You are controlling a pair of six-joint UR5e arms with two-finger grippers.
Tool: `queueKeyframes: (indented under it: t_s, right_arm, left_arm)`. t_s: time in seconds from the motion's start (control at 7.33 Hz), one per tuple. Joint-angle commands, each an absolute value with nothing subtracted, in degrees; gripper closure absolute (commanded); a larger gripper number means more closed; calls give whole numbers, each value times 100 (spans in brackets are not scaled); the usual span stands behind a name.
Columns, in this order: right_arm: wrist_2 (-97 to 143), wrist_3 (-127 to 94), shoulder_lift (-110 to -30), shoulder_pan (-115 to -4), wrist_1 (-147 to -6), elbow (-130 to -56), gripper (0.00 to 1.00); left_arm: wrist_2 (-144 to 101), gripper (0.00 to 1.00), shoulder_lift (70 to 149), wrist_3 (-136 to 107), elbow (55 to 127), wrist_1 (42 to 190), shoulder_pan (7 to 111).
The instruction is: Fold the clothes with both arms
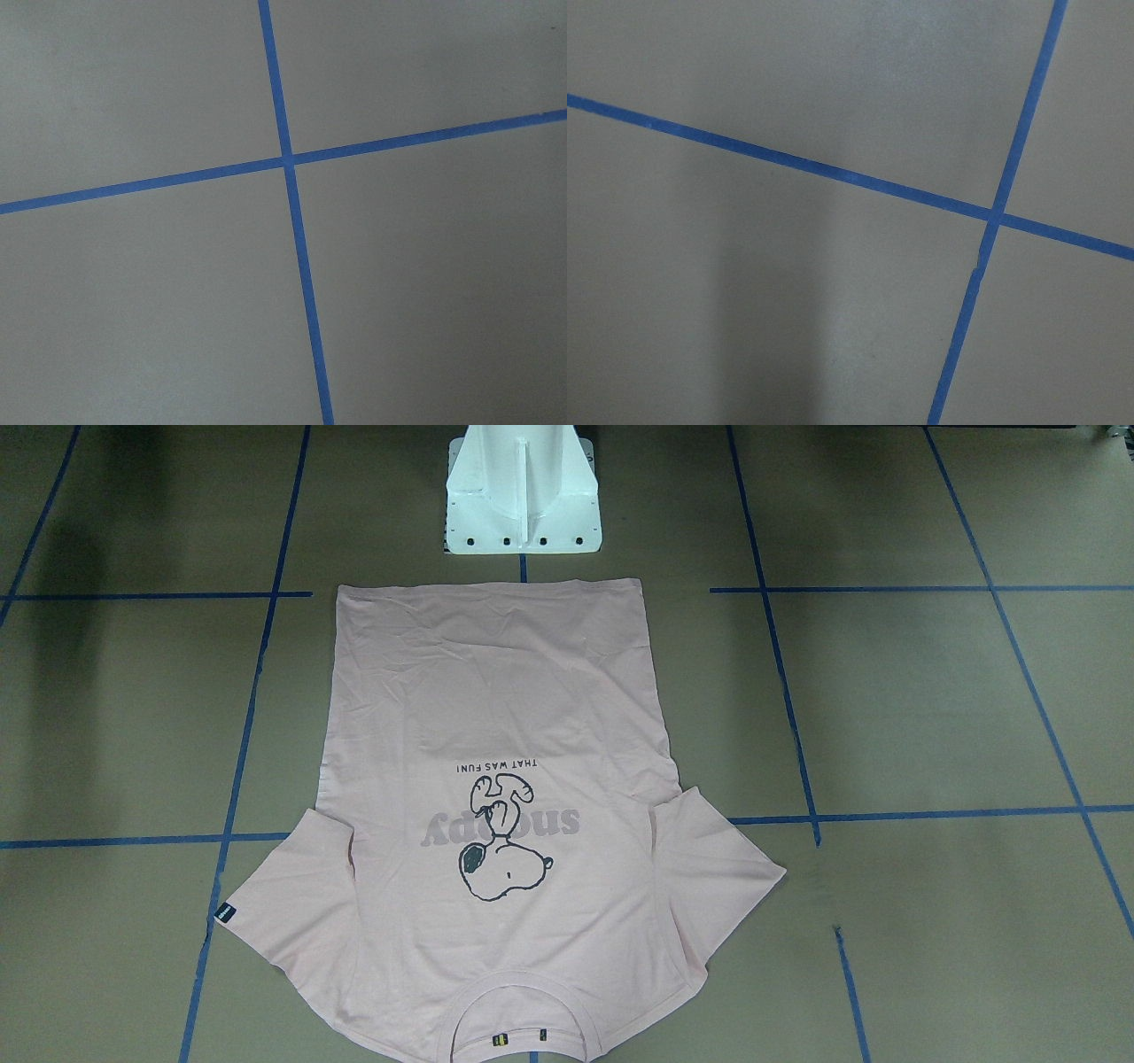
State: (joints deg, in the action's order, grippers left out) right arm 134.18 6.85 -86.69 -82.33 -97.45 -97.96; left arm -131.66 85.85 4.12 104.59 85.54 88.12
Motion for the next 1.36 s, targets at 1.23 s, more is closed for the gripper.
queueKeyframes:
  t_s: [1.23]
  right_arm:
    - [12766,-5062,-6445,-5945,-6673,-8018,17]
  left_arm:
    - [-13825,0,8614,202,10089,10072,8648]
